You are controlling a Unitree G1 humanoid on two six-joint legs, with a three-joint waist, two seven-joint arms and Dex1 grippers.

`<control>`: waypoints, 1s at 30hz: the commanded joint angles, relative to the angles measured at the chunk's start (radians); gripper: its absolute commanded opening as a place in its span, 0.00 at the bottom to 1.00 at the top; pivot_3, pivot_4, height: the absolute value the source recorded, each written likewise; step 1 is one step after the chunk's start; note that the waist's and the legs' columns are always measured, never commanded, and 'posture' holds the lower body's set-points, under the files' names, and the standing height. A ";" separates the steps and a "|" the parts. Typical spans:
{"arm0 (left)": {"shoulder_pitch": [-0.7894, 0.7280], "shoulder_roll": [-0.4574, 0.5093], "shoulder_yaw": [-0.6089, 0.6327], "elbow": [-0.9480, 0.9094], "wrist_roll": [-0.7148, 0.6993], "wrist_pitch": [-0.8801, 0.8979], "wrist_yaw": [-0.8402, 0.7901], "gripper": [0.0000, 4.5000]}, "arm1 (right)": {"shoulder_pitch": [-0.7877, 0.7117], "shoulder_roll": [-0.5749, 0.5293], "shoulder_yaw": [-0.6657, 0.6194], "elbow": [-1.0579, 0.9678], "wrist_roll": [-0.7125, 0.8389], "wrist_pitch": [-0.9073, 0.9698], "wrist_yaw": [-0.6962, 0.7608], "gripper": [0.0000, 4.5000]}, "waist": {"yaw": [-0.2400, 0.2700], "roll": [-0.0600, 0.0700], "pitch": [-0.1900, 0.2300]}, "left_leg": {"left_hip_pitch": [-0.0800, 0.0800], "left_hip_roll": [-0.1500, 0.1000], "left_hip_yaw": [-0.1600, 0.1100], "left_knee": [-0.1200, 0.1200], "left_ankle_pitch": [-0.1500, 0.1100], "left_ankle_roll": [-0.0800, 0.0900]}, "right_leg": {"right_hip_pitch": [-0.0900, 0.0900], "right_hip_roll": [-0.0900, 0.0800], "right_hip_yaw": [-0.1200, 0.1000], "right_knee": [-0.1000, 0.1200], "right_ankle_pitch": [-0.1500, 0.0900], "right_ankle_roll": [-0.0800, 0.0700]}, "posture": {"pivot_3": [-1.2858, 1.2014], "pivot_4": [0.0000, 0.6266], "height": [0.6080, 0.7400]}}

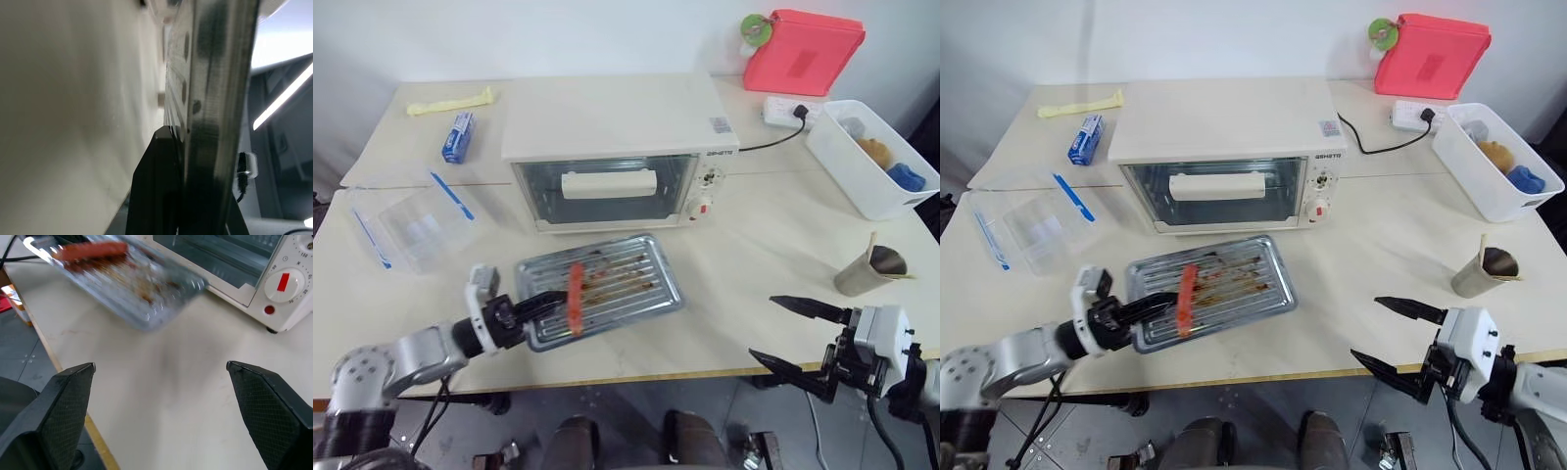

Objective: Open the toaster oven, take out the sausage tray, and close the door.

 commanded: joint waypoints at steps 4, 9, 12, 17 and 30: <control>-0.149 -0.075 -0.078 0.063 0.192 0.021 -0.042 0.00 | 0.022 0.013 -0.015 -0.064 0.000 -0.017 -0.048 1.00 | 0.004 0.000 0.000 | -0.001 0.000 0.005 0.001 0.001 0.000 | 0.000 0.000 0.000 0.000 0.000 0.001 | 0.52 0.24 1.00; -0.165 -0.129 -0.086 0.037 0.324 0.020 -0.097 0.00 | 0.025 0.017 0.009 -0.084 -0.006 -0.016 -0.077 1.00 | 0.013 0.002 -0.001 | 0.000 -0.001 0.004 0.002 0.002 0.000 | 0.003 0.000 -0.001 -0.003 0.001 0.001 | 0.52 0.24 1.00; -0.149 -0.133 -0.061 0.012 0.407 -0.014 -0.116 0.14 | 0.019 0.013 0.024 -0.082 -0.008 -0.015 -0.083 1.00 | 0.016 0.002 -0.001 | 0.001 -0.001 0.002 0.002 0.002 0.000 | 0.005 0.000 -0.001 -0.005 0.001 0.002 | 0.52 0.24 1.00; -0.109 -0.079 0.012 -0.033 0.485 -0.026 -0.189 0.48 | -0.009 -0.008 0.043 -0.060 -0.005 -0.015 -0.069 1.00 | 0.003 0.002 -0.001 | 0.000 -0.001 0.002 0.002 0.002 0.000 | 0.003 0.000 -0.002 -0.003 0.001 0.002 | 0.52 0.24 1.00; 0.358 0.181 0.297 -0.168 1.091 -0.888 -1.004 1.00 | -0.180 -0.093 0.085 0.089 0.060 0.018 0.069 1.00 | -0.020 0.002 -0.001 | -0.001 0.004 0.014 -0.007 0.001 -0.001 | -0.006 0.000 -0.003 -0.007 0.000 0.000 | 0.52 0.24 1.00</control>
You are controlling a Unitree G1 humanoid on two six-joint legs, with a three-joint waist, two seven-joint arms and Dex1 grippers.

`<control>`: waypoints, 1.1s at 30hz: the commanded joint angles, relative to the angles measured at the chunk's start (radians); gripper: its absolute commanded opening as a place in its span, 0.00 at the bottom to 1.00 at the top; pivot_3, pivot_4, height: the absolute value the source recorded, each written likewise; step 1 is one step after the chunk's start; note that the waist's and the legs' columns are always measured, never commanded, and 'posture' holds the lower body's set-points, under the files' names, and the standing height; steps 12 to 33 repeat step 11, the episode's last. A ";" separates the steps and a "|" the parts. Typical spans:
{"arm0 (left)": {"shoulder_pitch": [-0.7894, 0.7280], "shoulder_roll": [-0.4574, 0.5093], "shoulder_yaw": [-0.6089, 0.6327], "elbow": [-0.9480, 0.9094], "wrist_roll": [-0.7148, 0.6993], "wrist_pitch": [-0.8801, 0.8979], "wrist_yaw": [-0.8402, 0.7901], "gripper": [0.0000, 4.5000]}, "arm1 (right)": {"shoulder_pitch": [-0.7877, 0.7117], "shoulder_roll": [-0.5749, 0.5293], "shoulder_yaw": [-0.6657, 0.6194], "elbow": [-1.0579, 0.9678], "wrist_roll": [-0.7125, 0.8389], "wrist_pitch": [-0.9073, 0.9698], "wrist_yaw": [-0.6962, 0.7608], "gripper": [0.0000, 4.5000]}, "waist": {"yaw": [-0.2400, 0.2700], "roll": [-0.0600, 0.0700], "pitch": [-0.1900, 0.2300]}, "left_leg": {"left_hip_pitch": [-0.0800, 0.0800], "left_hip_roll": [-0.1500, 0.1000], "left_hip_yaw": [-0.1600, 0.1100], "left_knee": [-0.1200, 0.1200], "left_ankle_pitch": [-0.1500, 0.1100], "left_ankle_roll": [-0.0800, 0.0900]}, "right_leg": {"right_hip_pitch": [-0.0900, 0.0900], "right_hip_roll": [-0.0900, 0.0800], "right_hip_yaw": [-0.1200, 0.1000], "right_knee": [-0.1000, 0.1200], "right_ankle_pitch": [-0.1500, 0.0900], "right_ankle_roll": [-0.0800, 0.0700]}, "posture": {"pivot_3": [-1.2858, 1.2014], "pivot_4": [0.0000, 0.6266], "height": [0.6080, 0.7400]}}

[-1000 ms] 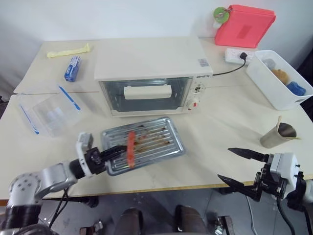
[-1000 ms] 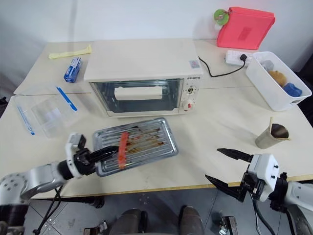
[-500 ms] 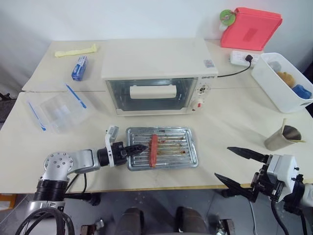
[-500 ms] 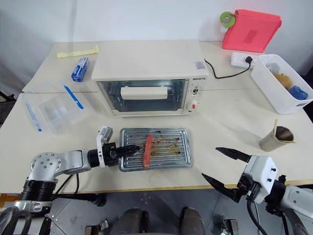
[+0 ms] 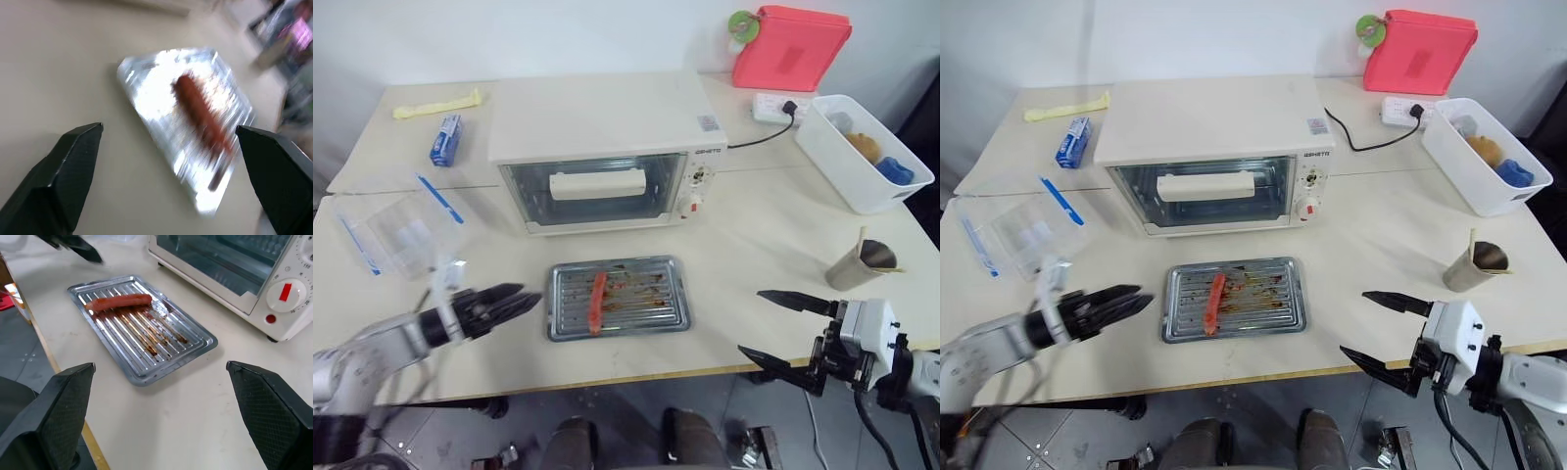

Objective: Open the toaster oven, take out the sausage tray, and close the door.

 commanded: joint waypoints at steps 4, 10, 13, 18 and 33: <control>0.100 -0.033 0.186 0.016 0.232 -0.473 -0.196 1.00 | -0.089 -0.044 0.029 0.007 0.087 0.060 0.071 1.00 | 0.014 0.000 0.000 | -0.001 0.001 -0.001 -0.002 -0.001 0.001 | 0.000 -0.001 -0.001 -0.003 0.000 0.000 | 0.52 0.24 1.00; 0.157 -0.076 0.264 -0.006 0.315 -0.637 -0.199 1.00 | -0.136 -0.048 0.090 0.012 0.095 0.064 0.127 1.00 | 0.022 0.000 0.000 | 0.000 0.004 0.004 -0.003 -0.003 0.001 | 0.000 0.000 -0.011 -0.001 0.001 0.001 | 0.52 0.24 1.00; 0.158 -0.087 0.259 -0.012 0.310 -0.646 -0.209 1.00 | -0.151 -0.042 0.097 0.033 0.083 0.054 0.127 1.00 | 0.022 0.000 0.000 | -0.001 0.005 0.005 -0.002 -0.004 0.001 | 0.000 -0.001 -0.012 -0.001 0.001 0.002 | 0.52 0.24 1.00; 0.158 -0.087 0.259 -0.012 0.310 -0.646 -0.209 1.00 | -0.151 -0.042 0.097 0.033 0.083 0.054 0.127 1.00 | 0.022 0.000 0.000 | -0.001 0.005 0.005 -0.002 -0.004 0.001 | 0.000 -0.001 -0.012 -0.001 0.001 0.002 | 0.52 0.24 1.00; 0.158 -0.087 0.259 -0.012 0.310 -0.646 -0.209 1.00 | -0.151 -0.042 0.097 0.033 0.083 0.054 0.127 1.00 | 0.022 0.000 0.000 | -0.001 0.005 0.005 -0.002 -0.004 0.001 | 0.000 -0.001 -0.012 -0.001 0.001 0.002 | 0.52 0.24 1.00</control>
